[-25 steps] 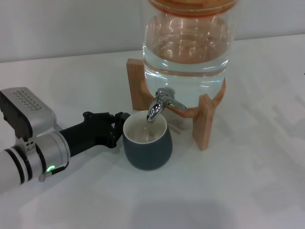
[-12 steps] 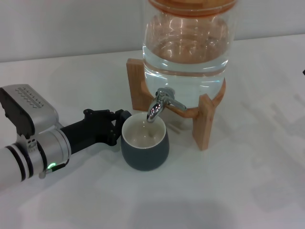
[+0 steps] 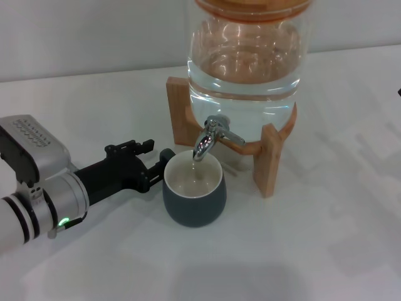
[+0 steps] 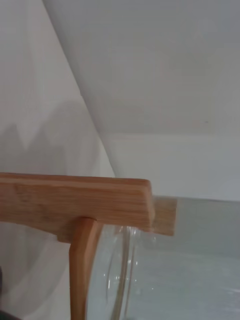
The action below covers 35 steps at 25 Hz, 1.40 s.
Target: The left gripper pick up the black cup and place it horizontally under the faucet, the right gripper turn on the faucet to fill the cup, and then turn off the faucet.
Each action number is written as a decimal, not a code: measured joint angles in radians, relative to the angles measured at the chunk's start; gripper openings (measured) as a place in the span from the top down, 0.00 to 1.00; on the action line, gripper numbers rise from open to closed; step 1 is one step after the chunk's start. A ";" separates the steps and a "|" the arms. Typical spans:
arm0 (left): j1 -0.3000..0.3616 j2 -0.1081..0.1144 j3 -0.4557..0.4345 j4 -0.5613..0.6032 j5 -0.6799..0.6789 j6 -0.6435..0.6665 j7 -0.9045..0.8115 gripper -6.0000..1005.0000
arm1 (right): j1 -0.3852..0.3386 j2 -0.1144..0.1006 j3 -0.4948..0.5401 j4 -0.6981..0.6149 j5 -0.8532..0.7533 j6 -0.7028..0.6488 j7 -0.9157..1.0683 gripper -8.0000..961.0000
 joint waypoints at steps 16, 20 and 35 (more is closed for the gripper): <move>0.065 0.006 0.000 -0.039 -0.042 0.130 0.005 0.46 | -0.005 -0.001 0.000 0.000 -0.001 -0.001 0.001 0.17; 0.086 0.008 0.000 -0.064 -0.058 0.180 -0.003 0.47 | -0.009 -0.002 0.001 0.000 0.001 0.002 0.001 0.17; 0.213 0.015 0.005 -0.246 -0.252 0.387 -0.103 0.47 | -0.135 -0.040 -0.007 -0.270 -0.205 -0.004 0.287 0.18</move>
